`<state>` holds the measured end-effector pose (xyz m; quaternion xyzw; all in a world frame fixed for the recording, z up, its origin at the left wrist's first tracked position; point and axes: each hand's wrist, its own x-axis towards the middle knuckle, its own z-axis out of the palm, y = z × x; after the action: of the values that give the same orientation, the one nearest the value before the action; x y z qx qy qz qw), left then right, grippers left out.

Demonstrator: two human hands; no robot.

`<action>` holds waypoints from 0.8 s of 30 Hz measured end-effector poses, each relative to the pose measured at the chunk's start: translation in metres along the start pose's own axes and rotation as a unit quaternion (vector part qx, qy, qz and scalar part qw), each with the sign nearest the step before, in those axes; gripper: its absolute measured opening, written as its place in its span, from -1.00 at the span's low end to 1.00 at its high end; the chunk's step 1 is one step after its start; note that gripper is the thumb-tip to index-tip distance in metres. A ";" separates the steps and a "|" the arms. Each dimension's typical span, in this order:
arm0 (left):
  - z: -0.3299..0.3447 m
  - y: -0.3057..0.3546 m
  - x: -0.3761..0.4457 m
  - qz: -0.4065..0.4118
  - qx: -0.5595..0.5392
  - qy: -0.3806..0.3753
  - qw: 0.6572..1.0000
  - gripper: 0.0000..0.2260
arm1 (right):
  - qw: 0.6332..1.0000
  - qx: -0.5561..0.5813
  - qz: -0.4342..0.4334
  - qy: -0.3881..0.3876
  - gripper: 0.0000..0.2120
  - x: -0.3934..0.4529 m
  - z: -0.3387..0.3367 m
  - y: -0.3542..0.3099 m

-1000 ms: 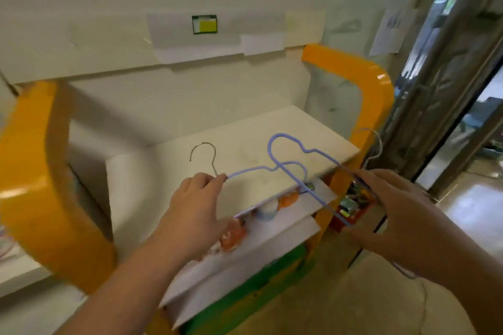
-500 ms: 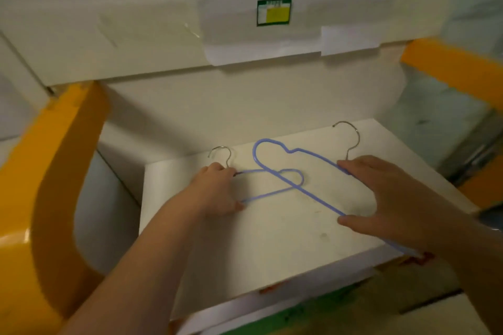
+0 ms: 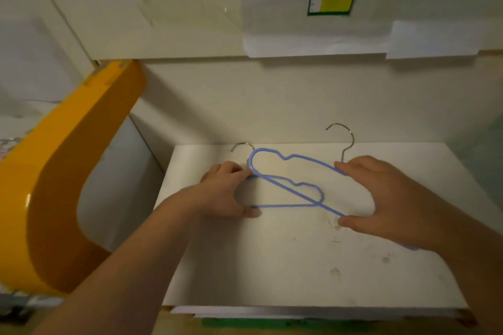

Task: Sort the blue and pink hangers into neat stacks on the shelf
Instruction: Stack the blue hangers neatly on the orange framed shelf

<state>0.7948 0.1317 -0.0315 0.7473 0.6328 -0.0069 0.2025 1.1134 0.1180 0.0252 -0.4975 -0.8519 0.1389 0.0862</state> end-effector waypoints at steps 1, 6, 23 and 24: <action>0.000 0.000 -0.004 -0.006 -0.009 0.013 1.000 -0.12 | 1.000 -0.001 -0.008 0.004 -0.08 0.004 0.000 0.002; 0.005 -0.009 -0.046 -0.143 -0.017 0.118 0.982 -0.12 | 0.999 -0.002 -0.045 -0.005 -0.12 0.026 0.008 -0.003; 0.017 0.009 -0.146 -0.278 -0.061 0.141 0.948 -0.20 | 0.986 -0.019 -0.134 -0.102 -0.14 0.114 0.078 -0.063; 0.017 0.011 -0.148 -0.278 -0.058 0.146 0.948 -0.21 | 0.986 -0.012 -0.135 -0.100 -0.14 0.114 0.078 -0.063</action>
<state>0.7799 -0.0146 -0.0039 0.5220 0.8372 0.0827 0.1409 0.9836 0.1758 -0.0277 -0.3626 -0.9172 0.1647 0.0127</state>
